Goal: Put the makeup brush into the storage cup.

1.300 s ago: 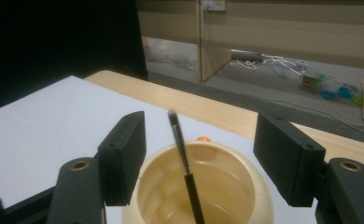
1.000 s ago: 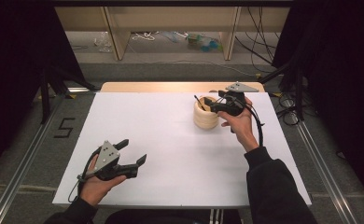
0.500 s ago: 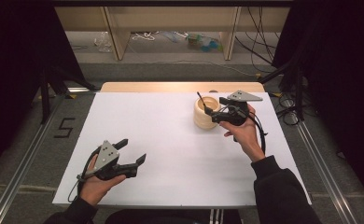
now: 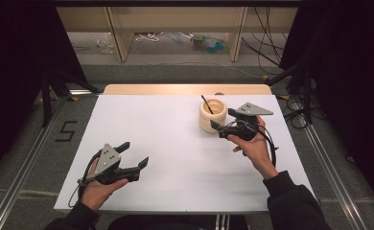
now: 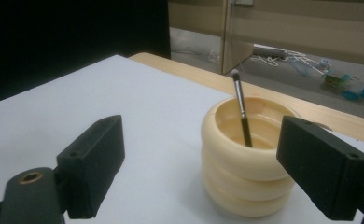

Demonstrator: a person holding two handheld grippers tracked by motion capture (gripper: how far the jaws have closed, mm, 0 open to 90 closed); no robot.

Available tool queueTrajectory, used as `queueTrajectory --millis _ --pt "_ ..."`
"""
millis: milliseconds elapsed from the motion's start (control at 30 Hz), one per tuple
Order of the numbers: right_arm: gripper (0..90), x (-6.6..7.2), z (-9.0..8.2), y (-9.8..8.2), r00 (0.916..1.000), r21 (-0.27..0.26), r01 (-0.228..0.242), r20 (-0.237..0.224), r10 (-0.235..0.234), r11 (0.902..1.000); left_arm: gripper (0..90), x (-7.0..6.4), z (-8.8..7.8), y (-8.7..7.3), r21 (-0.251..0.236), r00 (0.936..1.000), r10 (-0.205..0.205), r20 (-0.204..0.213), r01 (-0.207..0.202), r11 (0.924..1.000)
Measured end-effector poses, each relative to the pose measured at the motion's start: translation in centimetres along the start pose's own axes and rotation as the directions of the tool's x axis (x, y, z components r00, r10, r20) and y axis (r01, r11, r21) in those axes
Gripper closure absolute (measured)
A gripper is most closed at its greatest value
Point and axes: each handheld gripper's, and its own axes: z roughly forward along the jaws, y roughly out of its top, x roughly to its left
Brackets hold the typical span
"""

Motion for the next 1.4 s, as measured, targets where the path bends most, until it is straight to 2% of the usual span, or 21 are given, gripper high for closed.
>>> queueTrajectory --millis 67,100,133,333,367,400,467,500,533,667,700,800,867,900,933,1067,1133,1167,1267,1333,1400 --pt "16.4 0.3 -0.3 -0.3 0.9999 0.007 -0.011 -0.013 0.011 0.9999 18.1 0.0 0.0 0.0 -0.002 1.0000 -0.004 0.001 0.004 1.0000" --pt "16.4 0.3 -0.4 -0.5 0.9999 -0.012 -0.001 -0.013 0.001 0.9999 18.1 0.0 0.0 0.0 -0.002 1.0000 -0.004 0.000 0.004 1.0000" --pt "16.2 0.4 -0.6 -0.6 0.9999 0.001 -0.001 -0.014 0.001 1.0000 18.1 0.0 0.0 0.0 -0.002 1.0000 -0.004 0.000 0.004 1.0000" --pt "16.1 0.9 -1.5 -1.2 0.9989 -0.022 0.003 -0.046 -0.004 0.9998 18.1 0.1 0.0 0.0 -0.004 0.9999 -0.012 -0.003 0.012 0.9999" --pt "16.1 1.0 -1.7 -1.2 0.9987 -0.011 0.004 -0.051 -0.005 0.9999 18.1 0.1 0.0 0.0 -0.004 0.9999 -0.011 -0.003 0.011 0.9999" --pt "16.1 1.1 -1.7 -1.3 0.9984 -0.032 0.006 -0.057 -0.008 0.9995 18.1 0.1 0.0 0.0 -0.005 0.9999 -0.012 -0.002 0.012 0.9999" --pt "16.1 1.3 -2.0 -1.5 0.9982 -0.038 0.007 -0.060 -0.009 0.9993 18.2 0.1 0.0 0.0 -0.004 1.0000 -0.006 -0.002 0.006 1.0000" --pt "16.1 1.5 -2.2 -1.5 0.9973 -0.018 -0.011 -0.073 0.009 0.9998 18.2 0.1 0.0 0.0 -0.004 1.0000 -0.007 -0.003 0.006 1.0000" --pt "16.1 1.5 -2.2 -1.6 0.9978 -0.030 0.008 -0.066 -0.010 0.9995 18.2 0.1 0.0 0.0 -0.003 0.9999 -0.012 -0.003 0.012 0.9999" --pt "16.2 2.0 -2.5 -2.0 0.9968 0.002 -0.007 -0.079 0.007 1.0000 18.2 0.1 0.0 0.0 -0.007 0.9999 -0.015 -0.003 0.015 0.9999" --pt "16.2 2.1 -2.4 -2.2 0.9966 -0.015 -0.010 -0.082 0.008 0.9998 18.2 0.1 0.0 0.0 -0.007 0.9999 -0.015 -0.004 0.015 0.9999" --pt "16.2 2.2 -2.6 -2.5 0.9956 0.008 -0.011 -0.093 0.012 0.9999 18.2 0.1 0.0 0.0 -0.007 0.9999 -0.015 -0.004 0.015 0.9999" --pt "16.2 2.3 -2.7 -2.7 0.9950 -0.005 -0.022 -0.097 0.021 0.9998 18.2 0.1 0.0 0.0 -0.006 0.9999 -0.014 -0.003 0.014 0.9999" --pt "16.2 2.3 -2.6 -2.8 0.9959 -0.017 -0.009 -0.090 0.007 0.9998 18.2 0.1 0.0 0.0 -0.006 0.9999 -0.014 -0.003 0.013 0.9999" --pt "16.2 2.3 -2.8 -2.8 0.9957 -0.001 -0.009 -0.092 0.009 1.0000 18.2 0.1 -0.1 0.0 -0.007 0.9999 -0.012 -0.004 0.012 0.9999" --pt "16.2 2.3 -2.9 -3.1 0.9907 -0.001 -0.059 -0.123 0.058 0.9983 18.2 0.1 -0.1 0.1 -0.013 0.9996 -0.027 0.004 0.027 0.9996" --pt "16.2 2.3 -3.0 -3.2 0.9932 -0.018 -0.043 -0.109 0.040 0.9989 18.2 0.1 -0.1 0.1 -0.012 0.9995 -0.030 0.004 0.030 0.9995" --pt "16.2 2.3 -3.2 -3.3 0.9918 0.005 -0.055 -0.115 0.055 0.9985 18.2 0.1 -0.1 0.1 -0.013 0.9995 -0.031 0.005 0.031 0.9994" --pt "16.2 2.3 -3.3 -3.5 0.9915 -0.003 -0.058 -0.117 0.057 0.9983 18.2 0.1 -0.1 0.1 -0.014 0.9995 -0.032 0.005 0.032 0.9994" --pt "16.2 2.4 -3.5 -3.5 0.9935 0.000 -0.041 -0.106 0.040 0.9992 18.2 0.1 -0.1 0.1 -0.012 0.9995 -0.033 0.005 0.033 0.9994" --pt "16.2 2.6 -3.6 -3.6 0.9915 0.011 -0.052 -0.119 0.053 0.9986 18.2 0.1 -0.1 0.0 -0.013 0.9994 -0.034 0.004 0.034 0.9994"
